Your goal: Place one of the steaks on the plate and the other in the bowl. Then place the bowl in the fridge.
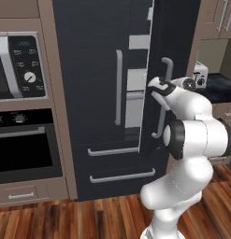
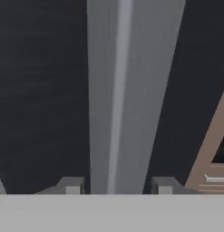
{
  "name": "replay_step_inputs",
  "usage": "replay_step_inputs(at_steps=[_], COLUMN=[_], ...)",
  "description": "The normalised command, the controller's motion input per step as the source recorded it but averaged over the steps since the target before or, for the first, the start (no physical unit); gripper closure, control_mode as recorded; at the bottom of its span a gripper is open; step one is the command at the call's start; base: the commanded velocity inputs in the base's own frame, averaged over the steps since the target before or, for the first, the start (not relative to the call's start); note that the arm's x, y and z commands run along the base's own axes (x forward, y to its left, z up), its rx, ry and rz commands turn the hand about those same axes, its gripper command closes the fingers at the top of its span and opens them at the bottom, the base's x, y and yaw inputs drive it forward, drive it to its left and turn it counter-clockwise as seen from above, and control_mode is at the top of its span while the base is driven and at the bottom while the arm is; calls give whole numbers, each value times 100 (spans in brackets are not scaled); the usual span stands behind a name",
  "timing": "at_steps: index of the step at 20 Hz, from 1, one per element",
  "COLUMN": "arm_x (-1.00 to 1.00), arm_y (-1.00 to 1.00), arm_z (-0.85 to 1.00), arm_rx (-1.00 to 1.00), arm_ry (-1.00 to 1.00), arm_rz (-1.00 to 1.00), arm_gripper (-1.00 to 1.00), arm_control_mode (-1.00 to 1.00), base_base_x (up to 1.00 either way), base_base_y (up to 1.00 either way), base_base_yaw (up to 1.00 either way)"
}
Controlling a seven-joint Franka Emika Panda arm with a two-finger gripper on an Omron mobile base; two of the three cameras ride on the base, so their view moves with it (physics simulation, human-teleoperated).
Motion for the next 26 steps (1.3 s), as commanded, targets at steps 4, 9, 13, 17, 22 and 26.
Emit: replay_step_inputs(at_steps=[4, 9, 13, 17, 22, 26], arm_x=[-69, -36, 0, -7, -33, -4], arm_y=[-79, -69, -20, -2, -22, -31], arm_z=[3, 2, 2, 1, 5, -9], arm_rx=[0, 0, 0, 0, 0, 0], arm_ry=[0, 0, 0, 0, -5, -24], arm_rz=[1, 4, 9, 3, -5, -28], arm_gripper=[100, 100, 100, -100, -100, -100], arm_control_mode=[-100, -100, -100, -100, -100, -100], base_base_x=[0, 0, 0, 0, 0, 0], base_base_y=[0, 0, 0, 0, 0, 0], base_base_yaw=[0, 0, 0, 0, 0, 0])
